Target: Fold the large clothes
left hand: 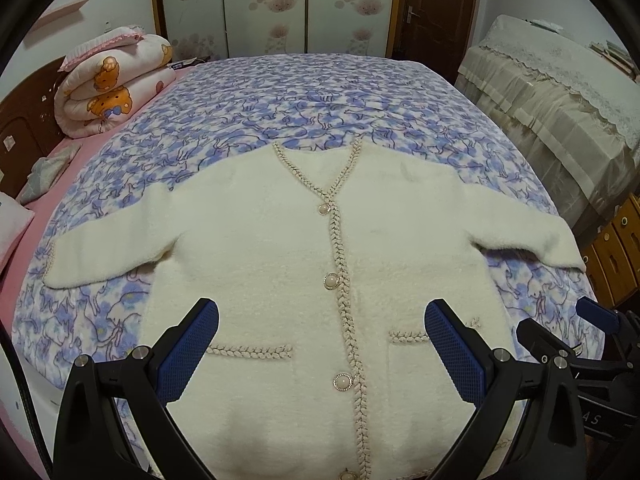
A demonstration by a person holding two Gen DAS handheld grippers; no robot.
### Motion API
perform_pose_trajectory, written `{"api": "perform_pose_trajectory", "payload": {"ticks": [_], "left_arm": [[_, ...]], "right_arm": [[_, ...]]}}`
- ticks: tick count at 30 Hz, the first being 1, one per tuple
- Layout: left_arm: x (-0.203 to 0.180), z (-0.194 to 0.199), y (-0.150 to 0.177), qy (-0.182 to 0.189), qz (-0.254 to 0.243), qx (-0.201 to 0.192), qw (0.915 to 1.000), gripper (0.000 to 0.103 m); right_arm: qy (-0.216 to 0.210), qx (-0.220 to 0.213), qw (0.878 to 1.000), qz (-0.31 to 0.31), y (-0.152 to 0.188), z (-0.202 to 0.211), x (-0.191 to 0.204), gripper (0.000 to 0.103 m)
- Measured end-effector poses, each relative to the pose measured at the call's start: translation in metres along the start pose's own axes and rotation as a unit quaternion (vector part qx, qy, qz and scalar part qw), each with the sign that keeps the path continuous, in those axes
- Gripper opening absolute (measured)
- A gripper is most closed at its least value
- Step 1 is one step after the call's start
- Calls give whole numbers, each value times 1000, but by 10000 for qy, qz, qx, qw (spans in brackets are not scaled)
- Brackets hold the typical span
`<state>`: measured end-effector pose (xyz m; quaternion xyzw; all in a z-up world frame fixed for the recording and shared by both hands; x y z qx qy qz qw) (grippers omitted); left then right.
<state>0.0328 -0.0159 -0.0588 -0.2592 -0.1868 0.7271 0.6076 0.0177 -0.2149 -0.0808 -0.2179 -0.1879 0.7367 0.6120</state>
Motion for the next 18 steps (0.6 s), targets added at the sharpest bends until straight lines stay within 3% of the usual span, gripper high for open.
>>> {"api": "perform_pose_trajectory", "payload": {"ticks": [9, 18], "left_arm": [[-7, -7, 5, -130, -114, 56, 9998, 102], [-11, -12, -2, -103, 81, -5, 9999, 102]], "right_arm": [[-1, -5, 10000, -76, 0, -3, -7, 98], [-14, -81, 9998, -165, -3, -4, -19, 98]]}}
Point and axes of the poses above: each gripper's, at about its wrist camera, not at the fingertips, and z roughly against the way its jaws point, x to its left, y to its underside, the point moved 7 cm from there along -z, roughly the way its jaws point, and after that the axes turned 10 degrees about z, right-handed, at the moved point
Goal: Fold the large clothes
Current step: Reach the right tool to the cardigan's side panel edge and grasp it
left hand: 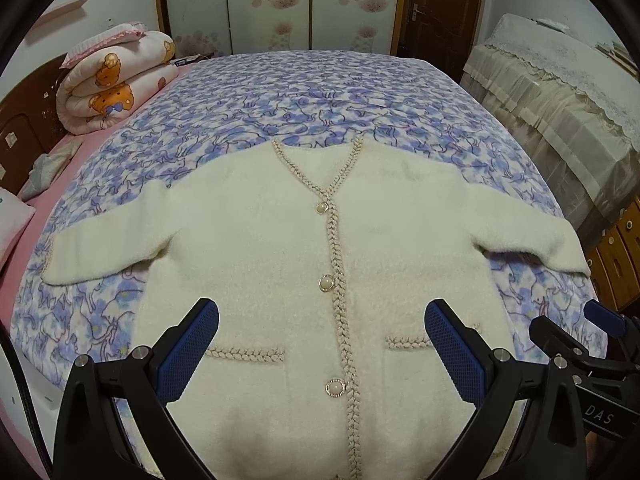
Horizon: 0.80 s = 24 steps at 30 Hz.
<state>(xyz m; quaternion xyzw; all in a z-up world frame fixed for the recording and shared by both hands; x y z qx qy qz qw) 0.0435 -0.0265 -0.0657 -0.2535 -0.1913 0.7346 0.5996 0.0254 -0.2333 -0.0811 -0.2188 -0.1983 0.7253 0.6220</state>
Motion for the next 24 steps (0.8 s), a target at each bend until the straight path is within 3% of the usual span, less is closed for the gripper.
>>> {"api": "perform_pose_trajectory", "payload": {"ticks": [12, 24], "left_arm": [[-35, -13, -24, 163, -260, -107, 9995, 102], [-113, -38, -78, 158, -706, -404, 9966, 102]], "right_arm": [[98, -194, 9997, -130, -16, -5, -36, 98], [443, -385, 9977, -344, -43, -17, -112, 98]]}}
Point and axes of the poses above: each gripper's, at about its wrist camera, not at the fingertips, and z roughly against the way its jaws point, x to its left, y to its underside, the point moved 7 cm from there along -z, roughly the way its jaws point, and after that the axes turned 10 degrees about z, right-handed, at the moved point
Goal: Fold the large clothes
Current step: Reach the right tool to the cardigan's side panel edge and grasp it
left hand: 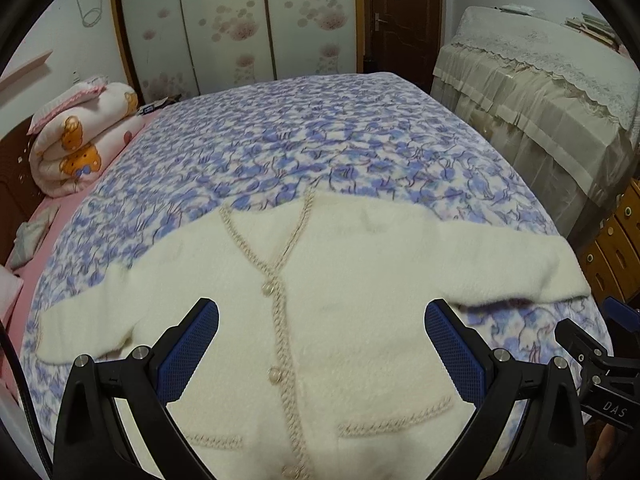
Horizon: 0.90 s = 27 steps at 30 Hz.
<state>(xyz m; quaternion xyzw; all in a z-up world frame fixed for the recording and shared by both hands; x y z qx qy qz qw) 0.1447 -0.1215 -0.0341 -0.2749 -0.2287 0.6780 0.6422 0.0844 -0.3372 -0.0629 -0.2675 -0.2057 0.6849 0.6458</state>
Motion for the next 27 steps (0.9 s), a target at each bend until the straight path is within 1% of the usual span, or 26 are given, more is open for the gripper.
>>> {"api": "perform_pose_trajectory", "payload": {"ticks": [5, 8, 10, 13, 16, 18, 21, 24, 26, 27], "left_arm": [[-37, -25, -24, 168, -94, -74, 9998, 102], [-58, -51, -28, 230, -122, 103, 9996, 102], [-74, -72, -30, 278, -151, 202, 9993, 102], [-94, -106, -31, 287, -48, 173, 9994, 102], [-111, -136, -27, 504, 82, 294, 9983, 102], [-122, -155, -23, 509, 78, 328, 9981, 102], [-140, -181, -14, 442, -78, 444, 9980, 102], [-151, -203, -3, 502, -62, 716, 9962, 102], [-156, -218, 6, 510, -41, 918, 9945, 100], [-159, -225, 10, 549, -44, 1007, 9934, 96]], "right_arm": [[233, -52, 9994, -254, -11, -13, -46, 98], [357, -53, 9980, -527, -12, -26, -82, 98], [480, 20, 9963, -707, -8, -40, -111, 98], [630, 270, 9926, -1006, 5, -67, -153, 98], [733, 545, 9862, -1381, 26, -92, -194, 98], [762, 722, 9804, -1667, 44, -108, -219, 98], [640, 948, 9687, -2201, 74, -130, -248, 98], [324, 1071, 9561, -2709, 98, -150, -263, 95], [78, 1091, 9457, -3061, 110, -164, -268, 95], [-20, 1097, 9413, -3191, 114, -171, -270, 94]]}}
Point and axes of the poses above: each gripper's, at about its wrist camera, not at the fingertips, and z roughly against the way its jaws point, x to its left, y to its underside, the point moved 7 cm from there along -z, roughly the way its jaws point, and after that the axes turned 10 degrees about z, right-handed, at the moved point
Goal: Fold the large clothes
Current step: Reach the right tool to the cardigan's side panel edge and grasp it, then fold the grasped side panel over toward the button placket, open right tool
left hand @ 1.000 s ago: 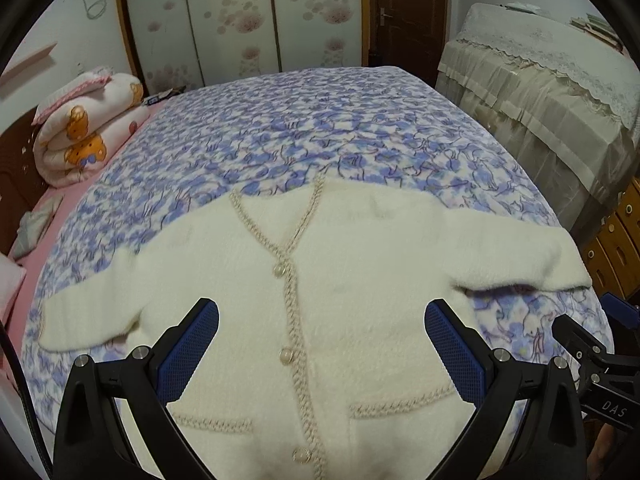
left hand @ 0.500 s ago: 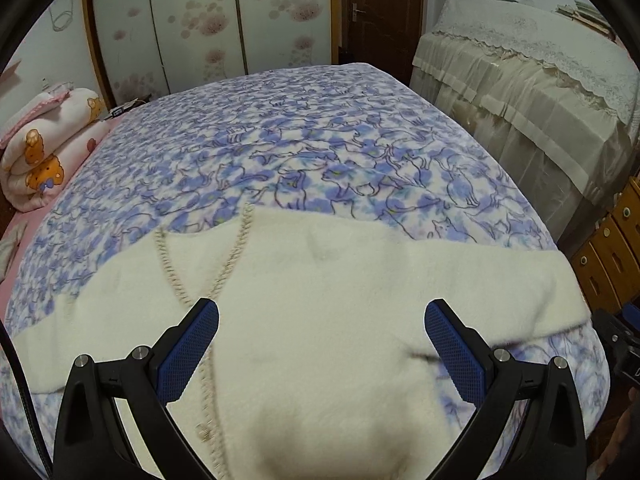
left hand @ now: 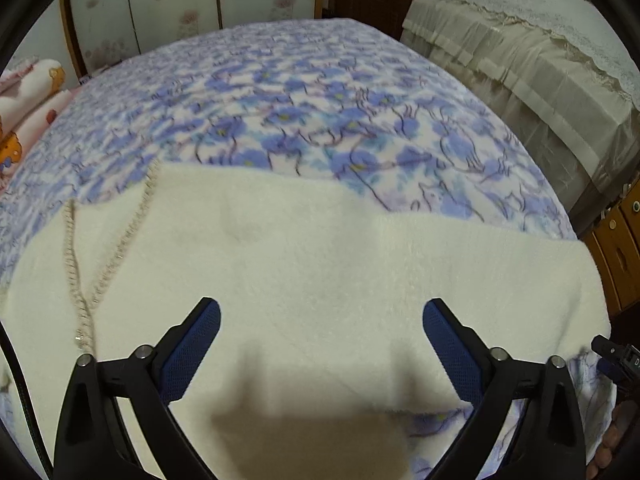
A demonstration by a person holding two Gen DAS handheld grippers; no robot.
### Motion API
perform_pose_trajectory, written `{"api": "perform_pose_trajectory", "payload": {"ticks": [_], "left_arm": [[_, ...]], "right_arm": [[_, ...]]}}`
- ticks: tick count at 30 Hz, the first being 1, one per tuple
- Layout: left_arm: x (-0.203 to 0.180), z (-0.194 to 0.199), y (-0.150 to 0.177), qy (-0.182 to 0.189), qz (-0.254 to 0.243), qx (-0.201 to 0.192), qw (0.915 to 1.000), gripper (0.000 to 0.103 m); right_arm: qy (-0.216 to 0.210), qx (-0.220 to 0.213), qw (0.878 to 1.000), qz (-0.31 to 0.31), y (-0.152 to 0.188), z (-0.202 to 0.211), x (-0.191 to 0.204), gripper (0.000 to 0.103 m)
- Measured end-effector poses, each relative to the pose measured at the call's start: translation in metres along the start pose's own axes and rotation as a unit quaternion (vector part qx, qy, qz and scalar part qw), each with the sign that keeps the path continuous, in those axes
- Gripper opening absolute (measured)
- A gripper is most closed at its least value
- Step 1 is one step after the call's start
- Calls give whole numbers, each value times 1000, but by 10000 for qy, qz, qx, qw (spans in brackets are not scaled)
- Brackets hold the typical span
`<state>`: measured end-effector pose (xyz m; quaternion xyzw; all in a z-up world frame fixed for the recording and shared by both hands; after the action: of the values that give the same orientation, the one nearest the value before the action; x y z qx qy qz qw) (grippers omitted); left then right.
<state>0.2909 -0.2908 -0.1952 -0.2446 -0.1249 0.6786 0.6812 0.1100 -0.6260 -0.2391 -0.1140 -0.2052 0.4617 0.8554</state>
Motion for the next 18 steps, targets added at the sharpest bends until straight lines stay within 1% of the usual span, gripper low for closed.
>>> {"api": "perform_pose_trajectory", "payload": {"ticks": [2, 6, 8, 9, 10, 11, 12, 13, 15, 16, 18], "left_arm": [[-4, -13, 6, 17, -23, 165, 9999, 94], [-11, -26, 14, 114, -166, 293, 9994, 92], [-14, -26, 14, 182, -214, 327, 9991, 92], [-15, -25, 13, 212, -242, 338, 9989, 92], [-16, -22, 12, 221, -289, 330, 9988, 90], [-16, -18, 11, 227, -337, 307, 9987, 90], [-16, -13, 9, 240, -394, 264, 9986, 89], [-15, -4, 7, 253, -458, 190, 9985, 89], [-9, 11, 4, 274, -501, 101, 9983, 89], [-5, 17, 3, 294, -490, 77, 9983, 89], [8, 34, 1, 344, -406, 9, 9986, 89]], "right_arm": [[-103, 12, 9997, -208, -1, -12, -5, 94], [-81, -210, 9991, -369, -14, -21, -8, 93], [4, -323, 9986, -430, -22, -20, -10, 80], [39, -363, 9985, -416, -26, -19, -9, 59], [34, -394, 9985, -382, -31, -18, -8, 45], [-9, -487, 9982, -358, -36, -12, -4, 39], [-84, -622, 9976, -285, -40, -5, 2, 21], [-120, -783, 9968, -90, -45, 5, 14, 10], [96, -1211, 9914, 487, -52, 33, 46, 9], [94, -1351, 9881, 733, -54, 43, 63, 9], [-156, -1612, 9780, 1313, -51, 69, 111, 9]]}}
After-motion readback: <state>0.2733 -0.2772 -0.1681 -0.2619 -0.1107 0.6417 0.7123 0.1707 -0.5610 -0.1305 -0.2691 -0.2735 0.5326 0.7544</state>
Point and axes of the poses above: each gripper's, at about its wrist camera, not at the fingertips, and z roughly against the way its jaws point, x to its left, y to its underside, the point moved 7 cm from there along -z, roughly the way its jaws point, and after that the axes turned 10 degrees about z, right-handed, at the moved point
